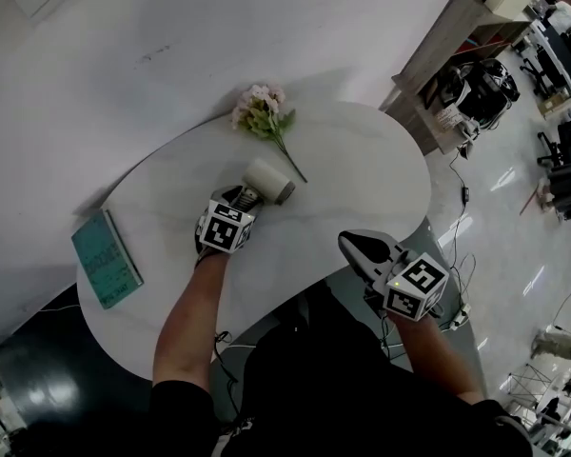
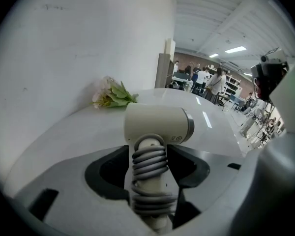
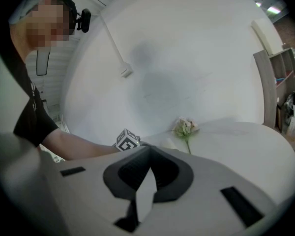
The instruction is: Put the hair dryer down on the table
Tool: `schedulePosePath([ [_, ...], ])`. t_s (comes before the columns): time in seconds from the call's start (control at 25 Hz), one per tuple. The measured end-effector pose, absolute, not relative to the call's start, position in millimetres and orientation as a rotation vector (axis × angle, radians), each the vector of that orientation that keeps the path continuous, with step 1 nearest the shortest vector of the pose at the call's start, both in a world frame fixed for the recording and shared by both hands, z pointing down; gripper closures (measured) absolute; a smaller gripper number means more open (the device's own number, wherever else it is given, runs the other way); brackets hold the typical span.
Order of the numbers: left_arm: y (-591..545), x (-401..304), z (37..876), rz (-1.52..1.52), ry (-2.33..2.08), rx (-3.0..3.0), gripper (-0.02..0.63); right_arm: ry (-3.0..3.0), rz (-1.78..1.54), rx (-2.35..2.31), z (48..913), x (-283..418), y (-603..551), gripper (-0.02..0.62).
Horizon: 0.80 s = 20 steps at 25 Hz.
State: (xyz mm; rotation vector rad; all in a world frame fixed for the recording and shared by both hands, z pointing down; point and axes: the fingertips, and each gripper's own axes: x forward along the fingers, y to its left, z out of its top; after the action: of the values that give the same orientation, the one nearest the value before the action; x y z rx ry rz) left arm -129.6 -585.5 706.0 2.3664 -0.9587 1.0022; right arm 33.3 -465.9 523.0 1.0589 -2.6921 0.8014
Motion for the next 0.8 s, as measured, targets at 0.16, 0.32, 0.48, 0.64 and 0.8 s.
schedulePosePath([
  [0.16, -579, -138, 679, 0.907, -1.004, 2.415, 0.353, -2.704, 0.748, 1.063, 511, 23, -457, 0.589],
  [0.32, -557, -148, 646, 0.783, -1.032, 2.467, 0.397, -2.726, 0.683, 1.065, 493, 9, -447, 0.589],
  [0.48, -530, -159, 618, 0.7, -1.061, 2.51, 0.419, -2.738, 0.629, 1.066, 475, -6, -434, 0.589],
  [0.64, -510, -171, 590, 0.598, -1.096, 2.552, 0.439, -2.745, 0.564, 1.074, 455, -18, -423, 0.59],
  [0.8, -498, -189, 563, 0.529, -1.169, 2.553, 0.457, -2.758, 0.503, 1.084, 436, -25, -416, 0.589],
])
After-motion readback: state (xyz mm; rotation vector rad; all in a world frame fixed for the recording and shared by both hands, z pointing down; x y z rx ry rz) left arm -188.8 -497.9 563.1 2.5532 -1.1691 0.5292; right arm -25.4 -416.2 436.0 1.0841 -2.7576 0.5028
